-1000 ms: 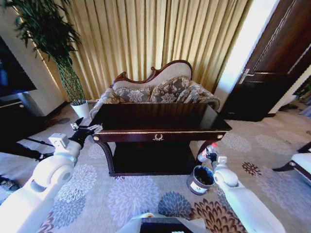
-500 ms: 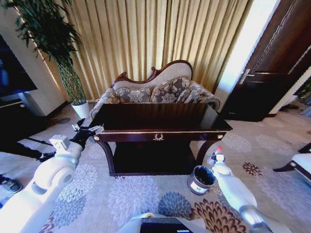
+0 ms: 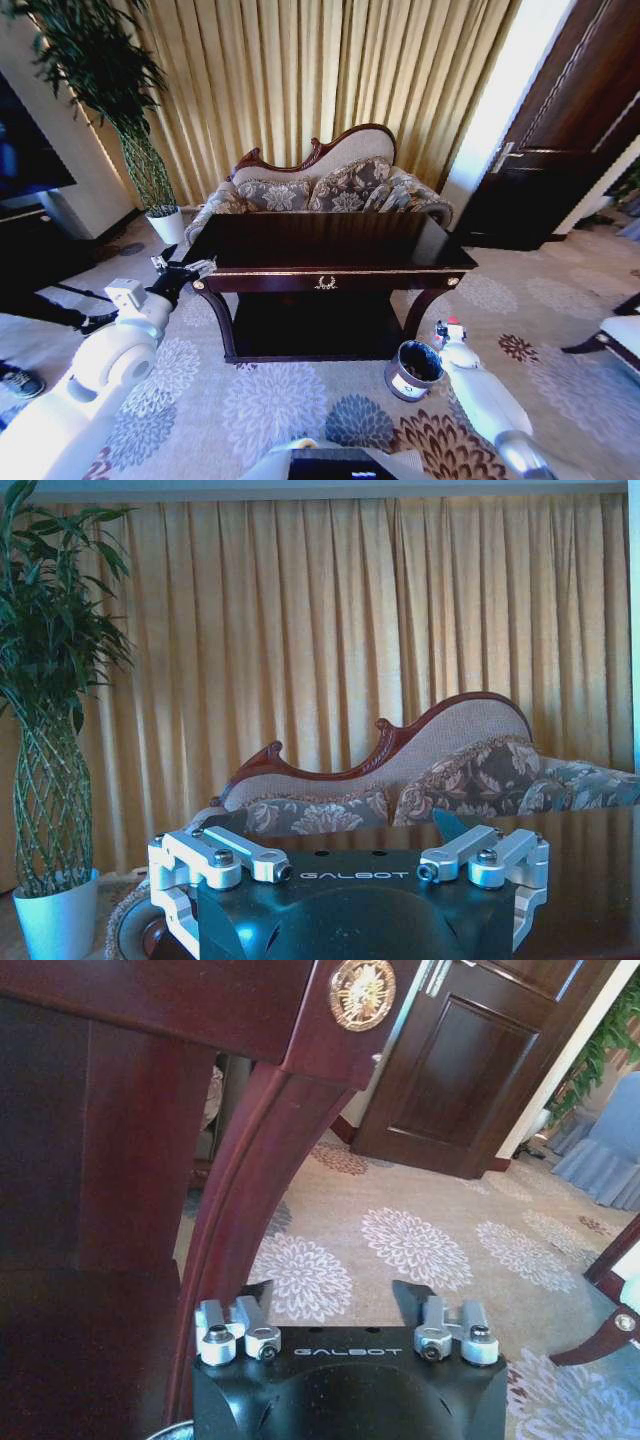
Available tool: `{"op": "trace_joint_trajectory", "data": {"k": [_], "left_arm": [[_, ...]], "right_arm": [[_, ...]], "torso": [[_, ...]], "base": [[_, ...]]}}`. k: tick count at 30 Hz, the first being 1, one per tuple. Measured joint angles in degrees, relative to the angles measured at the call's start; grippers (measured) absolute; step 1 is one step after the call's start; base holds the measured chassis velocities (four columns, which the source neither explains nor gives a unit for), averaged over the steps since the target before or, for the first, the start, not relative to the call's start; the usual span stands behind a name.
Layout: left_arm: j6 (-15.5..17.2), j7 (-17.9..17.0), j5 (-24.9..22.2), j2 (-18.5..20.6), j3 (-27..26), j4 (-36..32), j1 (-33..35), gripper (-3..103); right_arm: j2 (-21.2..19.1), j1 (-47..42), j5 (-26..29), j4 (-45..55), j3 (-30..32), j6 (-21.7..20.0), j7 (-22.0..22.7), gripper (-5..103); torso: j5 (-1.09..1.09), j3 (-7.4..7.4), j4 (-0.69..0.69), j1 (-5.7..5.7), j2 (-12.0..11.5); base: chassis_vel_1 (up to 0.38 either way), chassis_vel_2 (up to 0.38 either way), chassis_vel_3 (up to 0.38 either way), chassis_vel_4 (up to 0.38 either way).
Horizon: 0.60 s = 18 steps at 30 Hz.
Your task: Move to the front of the table and place the trash on the table into the trash bin.
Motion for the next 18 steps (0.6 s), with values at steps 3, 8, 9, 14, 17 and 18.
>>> {"op": "trace_joint_trajectory", "data": {"k": [3,8,9,14,17,18], "left_arm": [[0.0,0.0,0.0,0.0,0.0,-0.1,0.0,100],[0.0,0.0,0.1,-0.2,0.0,-0.3,0.1,100],[0.0,0.0,0.1,-0.2,0.1,-0.3,0.1,100],[0.0,0.0,0.2,-0.3,0.1,-0.4,0.3,100],[0.0,0.0,0.2,-0.3,0.1,-0.4,0.3,100],[0.0,0.0,0.2,-0.2,0.0,-0.4,0.2,100]], "right_arm": [[-0.2,-0.2,0.2,0.4,0.2,0.0,0.1,79],[-0.4,-0.9,0.4,1.2,0.4,0.0,0.3,95],[-0.4,-1.0,0.4,1.3,0.5,0.0,0.3,95],[-0.1,-1.7,0.6,1.6,0.7,-0.1,0.3,100],[0.0,-2.1,0.7,1.7,0.8,-0.1,0.3,100],[0.1,-2.2,0.9,1.9,0.8,-0.1,0.3,100]], "torso": [[-0.01,0.0,0.0,0.0,0.0],[0.0,0.0,0.0,0.0,0.0],[0.0,0.0,0.0,0.0,0.0],[0.0,0.0,-0.01,-0.01,0.0],[0.0,0.0,0.0,-0.01,0.0],[0.0,0.0,0.0,0.0,0.0]], "base": [[0.0,0.0,0.0,0.0],[0.0,0.0,0.0,0.0],[0.0,0.0,0.0,0.0],[0.0,0.0,0.0,0.0],[0.0,0.0,0.0,0.0],[0.0,0.0,0.0,0.0]]}}
